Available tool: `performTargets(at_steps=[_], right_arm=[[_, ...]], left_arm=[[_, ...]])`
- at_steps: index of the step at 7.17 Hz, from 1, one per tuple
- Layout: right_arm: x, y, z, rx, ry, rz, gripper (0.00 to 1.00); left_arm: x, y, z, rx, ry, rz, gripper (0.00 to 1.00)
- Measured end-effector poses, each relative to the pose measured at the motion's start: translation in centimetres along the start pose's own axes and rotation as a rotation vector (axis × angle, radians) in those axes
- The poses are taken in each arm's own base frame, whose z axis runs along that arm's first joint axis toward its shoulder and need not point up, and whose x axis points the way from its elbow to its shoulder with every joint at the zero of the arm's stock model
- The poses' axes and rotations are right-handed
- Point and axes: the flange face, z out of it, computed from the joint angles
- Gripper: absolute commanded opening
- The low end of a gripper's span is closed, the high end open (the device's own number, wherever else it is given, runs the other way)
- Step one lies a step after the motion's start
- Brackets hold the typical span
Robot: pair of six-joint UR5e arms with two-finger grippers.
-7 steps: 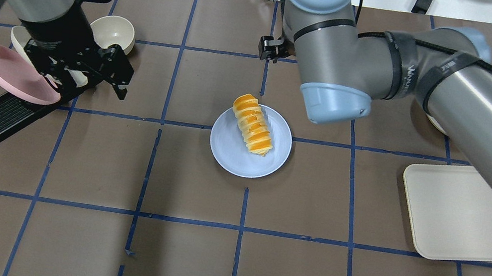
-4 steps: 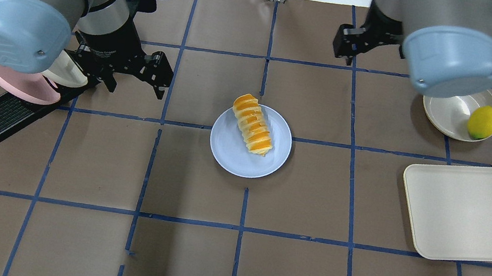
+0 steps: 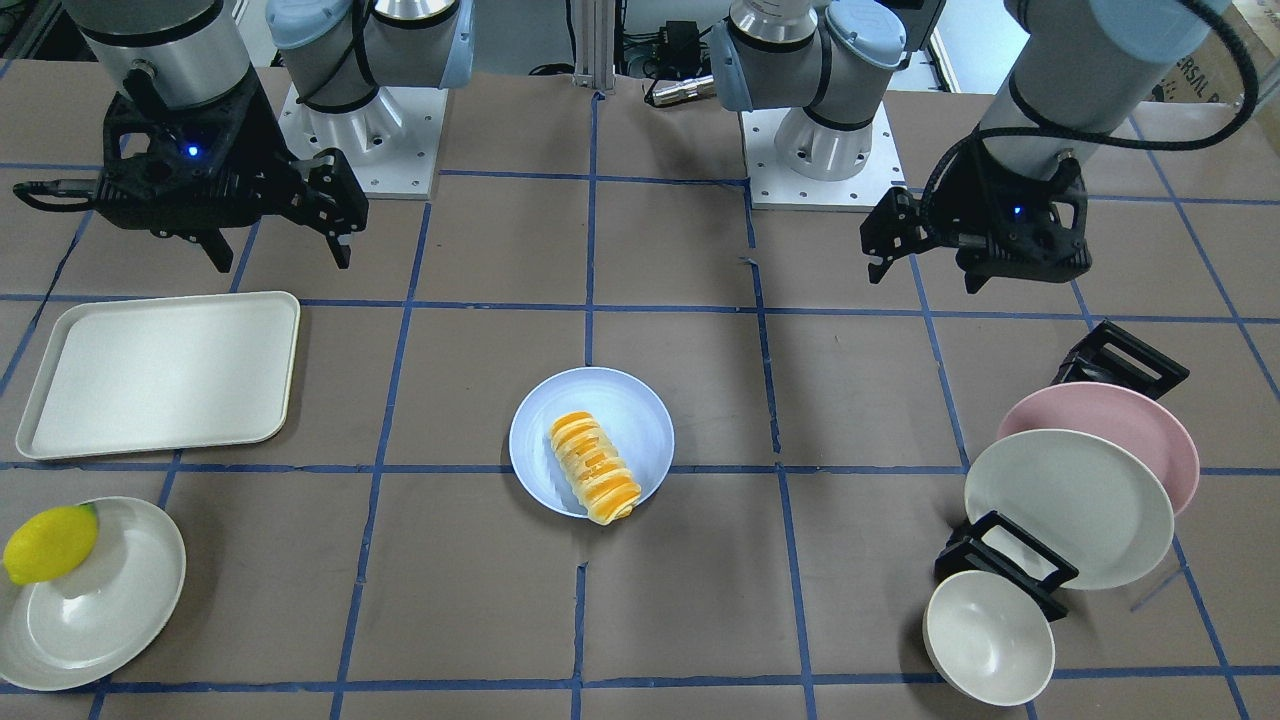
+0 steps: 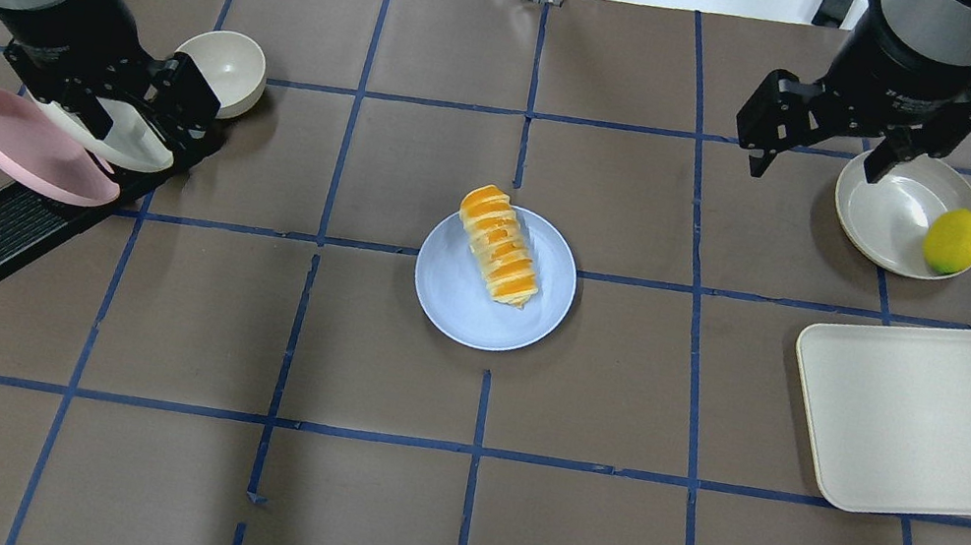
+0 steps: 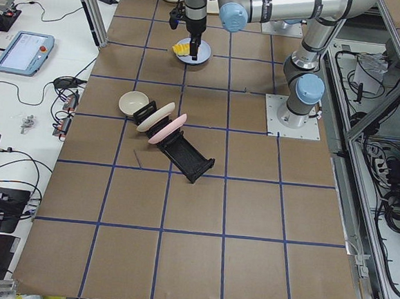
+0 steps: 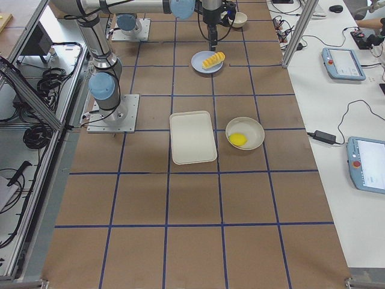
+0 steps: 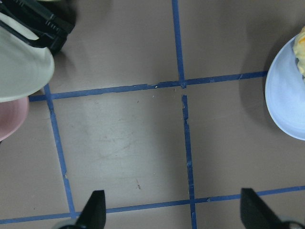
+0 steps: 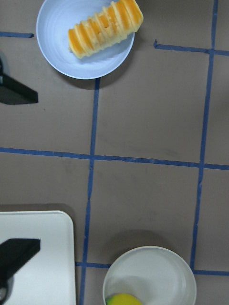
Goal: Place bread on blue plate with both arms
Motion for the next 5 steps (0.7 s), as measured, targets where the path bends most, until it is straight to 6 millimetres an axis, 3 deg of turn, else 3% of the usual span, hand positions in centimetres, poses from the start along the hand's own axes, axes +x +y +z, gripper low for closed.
performTargets(at_steps=[1,2,5], right_arm=[[0.0,1.4,-0.6,-0.023,-0.005,0.009,0.99],[0.1,1.9,-0.7,-0.019,-0.005,0.015,0.99],[0.1,2.4,-1.2,-0.001,0.005,0.016,1.0]], left_arm=[[0.1,1.9,-1.6,-0.008,0.001,-0.008,1.0],[0.0,2.8,-1.8,-0.032,0.008,-0.032,1.0],[0.6,3.0,-0.7,-0.066,0.058,-0.194,1.0]])
